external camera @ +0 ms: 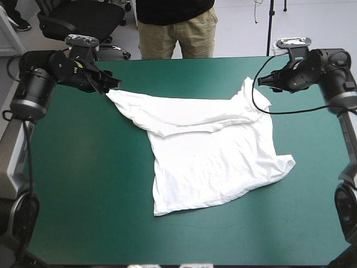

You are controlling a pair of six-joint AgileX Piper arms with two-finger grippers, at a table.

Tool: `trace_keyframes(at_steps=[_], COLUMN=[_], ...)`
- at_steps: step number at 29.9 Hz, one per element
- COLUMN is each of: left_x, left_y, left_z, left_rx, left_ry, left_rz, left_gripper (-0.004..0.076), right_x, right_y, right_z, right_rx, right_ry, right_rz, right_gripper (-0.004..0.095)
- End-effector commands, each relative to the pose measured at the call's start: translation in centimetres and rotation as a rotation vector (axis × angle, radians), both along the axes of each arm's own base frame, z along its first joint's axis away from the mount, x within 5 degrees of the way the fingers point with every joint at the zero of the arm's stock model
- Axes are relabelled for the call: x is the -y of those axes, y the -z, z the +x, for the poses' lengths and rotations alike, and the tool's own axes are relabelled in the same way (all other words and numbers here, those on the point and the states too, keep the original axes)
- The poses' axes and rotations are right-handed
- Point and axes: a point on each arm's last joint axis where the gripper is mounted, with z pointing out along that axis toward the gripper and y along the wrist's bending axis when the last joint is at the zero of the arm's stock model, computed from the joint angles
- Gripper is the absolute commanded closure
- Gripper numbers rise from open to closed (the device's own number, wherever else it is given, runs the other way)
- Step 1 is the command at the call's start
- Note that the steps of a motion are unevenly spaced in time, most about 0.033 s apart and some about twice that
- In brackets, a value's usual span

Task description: Fold the cloth

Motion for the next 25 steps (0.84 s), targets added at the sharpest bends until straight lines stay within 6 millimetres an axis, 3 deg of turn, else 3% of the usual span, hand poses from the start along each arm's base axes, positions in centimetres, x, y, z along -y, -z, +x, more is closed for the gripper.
trace_keyframes(at_steps=[1,4,7,12,19,25], left_x=[0.5,1.7,3.4,6.6,11.2,13.4], left_y=[-4.7,-5.2,-4.1,-2.0,3.7,8.1], left_z=[-5.0,-8.3,-10.8,-13.3,-16.0,-18.0], left_rx=[0.138,0.142,0.072,-0.105,-0.27,-0.382], left_ry=[0.036,0.08,0.12,0.17,0.19,0.153], left_rz=[-0.042,-0.013,0.07,0.086,0.069,0.044], left_gripper=[0.0294,0.0294,0.0294,0.0294,0.0294,0.0294], right_x=[0.6,0.7,0.7,0.8,0.8,0.8], right_y=[-5.6,-7.1,-8.0,-7.9,-7.7,-7.7], right_z=[-3.8,-5.4,-6.6,-7.2,-7.3,-7.3], right_rx=[0.154,0.193,0.207,0.167,0.141,0.141], right_ry=[-0.004,-0.004,-0.005,-0.006,-0.008,-0.008], right_rz=[-0.003,-0.002,-0.001,-0.008,-0.009,-0.009], right_gripper=[0.0471,0.0491,0.05,0.05,0.0504,0.0504])
